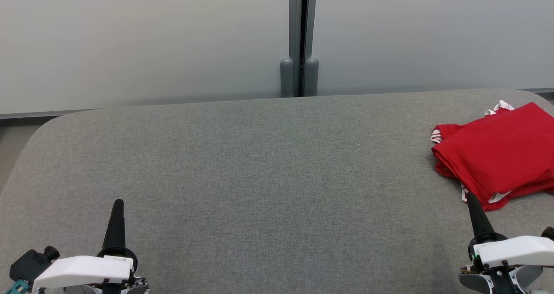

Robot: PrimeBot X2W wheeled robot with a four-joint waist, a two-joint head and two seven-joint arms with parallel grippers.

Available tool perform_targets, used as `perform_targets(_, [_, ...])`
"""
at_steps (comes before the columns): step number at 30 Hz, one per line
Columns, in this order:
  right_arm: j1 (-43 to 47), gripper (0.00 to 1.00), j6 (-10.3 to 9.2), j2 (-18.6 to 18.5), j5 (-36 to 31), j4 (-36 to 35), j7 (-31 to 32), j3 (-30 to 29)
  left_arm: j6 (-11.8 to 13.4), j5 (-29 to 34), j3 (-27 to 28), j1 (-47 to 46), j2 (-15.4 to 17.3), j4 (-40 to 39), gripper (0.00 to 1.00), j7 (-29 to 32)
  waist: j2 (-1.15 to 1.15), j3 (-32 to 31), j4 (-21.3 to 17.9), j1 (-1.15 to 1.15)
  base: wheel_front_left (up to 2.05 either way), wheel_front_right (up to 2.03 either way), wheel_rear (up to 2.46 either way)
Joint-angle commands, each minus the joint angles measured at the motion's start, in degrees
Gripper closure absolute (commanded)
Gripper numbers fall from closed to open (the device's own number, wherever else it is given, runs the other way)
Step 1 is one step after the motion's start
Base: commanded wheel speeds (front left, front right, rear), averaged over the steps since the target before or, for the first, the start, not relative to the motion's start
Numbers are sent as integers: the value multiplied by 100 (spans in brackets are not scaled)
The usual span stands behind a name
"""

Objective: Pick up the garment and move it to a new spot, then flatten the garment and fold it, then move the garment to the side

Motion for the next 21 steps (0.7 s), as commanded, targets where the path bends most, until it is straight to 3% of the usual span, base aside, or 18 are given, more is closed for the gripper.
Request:
perform_targets(1, [-130,100,1,-20,166,-72,58,-54,-41,-186,43,-152,40,-33,100,40,0,3,0,0,0,0,0])
perform_targets(21, [-149,100,1,36,1097,-74,327,-232,-63,-1179,95,-307,46,26,100,303,0,36,-2,0,0,0,0])
